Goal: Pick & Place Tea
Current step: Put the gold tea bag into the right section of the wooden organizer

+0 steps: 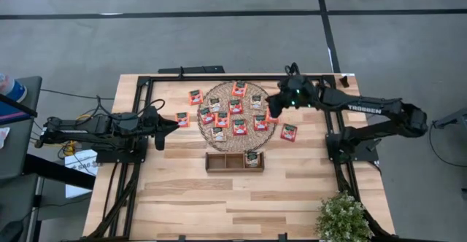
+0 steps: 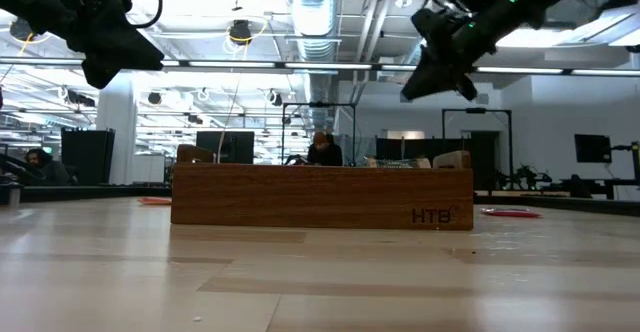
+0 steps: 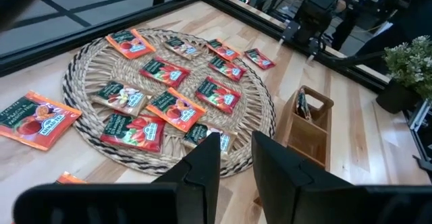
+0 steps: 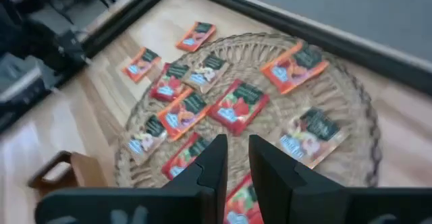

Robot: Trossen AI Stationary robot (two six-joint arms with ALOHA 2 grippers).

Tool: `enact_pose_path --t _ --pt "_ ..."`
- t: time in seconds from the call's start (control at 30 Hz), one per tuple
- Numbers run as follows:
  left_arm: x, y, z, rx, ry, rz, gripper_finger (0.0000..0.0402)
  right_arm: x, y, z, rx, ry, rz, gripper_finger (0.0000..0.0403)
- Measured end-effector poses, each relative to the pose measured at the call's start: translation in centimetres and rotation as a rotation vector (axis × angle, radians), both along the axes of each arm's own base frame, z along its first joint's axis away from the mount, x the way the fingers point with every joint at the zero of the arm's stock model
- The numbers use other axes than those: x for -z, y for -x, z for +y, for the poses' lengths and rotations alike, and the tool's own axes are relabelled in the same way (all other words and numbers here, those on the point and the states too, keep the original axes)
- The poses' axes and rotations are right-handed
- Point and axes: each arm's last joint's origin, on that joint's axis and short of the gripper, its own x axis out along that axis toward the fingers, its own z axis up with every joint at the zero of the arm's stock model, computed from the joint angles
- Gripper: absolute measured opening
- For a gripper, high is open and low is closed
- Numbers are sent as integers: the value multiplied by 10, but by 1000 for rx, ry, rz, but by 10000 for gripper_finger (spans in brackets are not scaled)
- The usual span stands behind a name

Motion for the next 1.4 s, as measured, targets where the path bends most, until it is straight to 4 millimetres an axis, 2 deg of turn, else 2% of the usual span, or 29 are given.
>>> enact_pose_path --t 0.17,0.3,0.47,0.67,0.8,0.93,1.23,1.4 --pt "0 0 0 0 0 -1 76 -18 -22 -16 -86 129 69 54" --pt "0 0 0 0 0 -1 76 -31 -44 -24 -108 167 51 54" --pt "0 0 0 0 0 -1 76 -35 -65 -35 -198 283 115 54" --pt "0 0 0 0 1 0 76 -26 -78 -44 -250 297 445 54" --pt "0 0 0 0 0 0 76 -22 -84 -54 -304 279 550 59" --pt "0 0 0 0 0 1 76 -13 -89 -67 -359 195 589 87" --pt "0 0 0 1 -2 0 76 13 -90 -99 -425 30 679 194" --pt "0 0 0 1 -3 1 76 19 -97 -114 -449 -16 676 213"
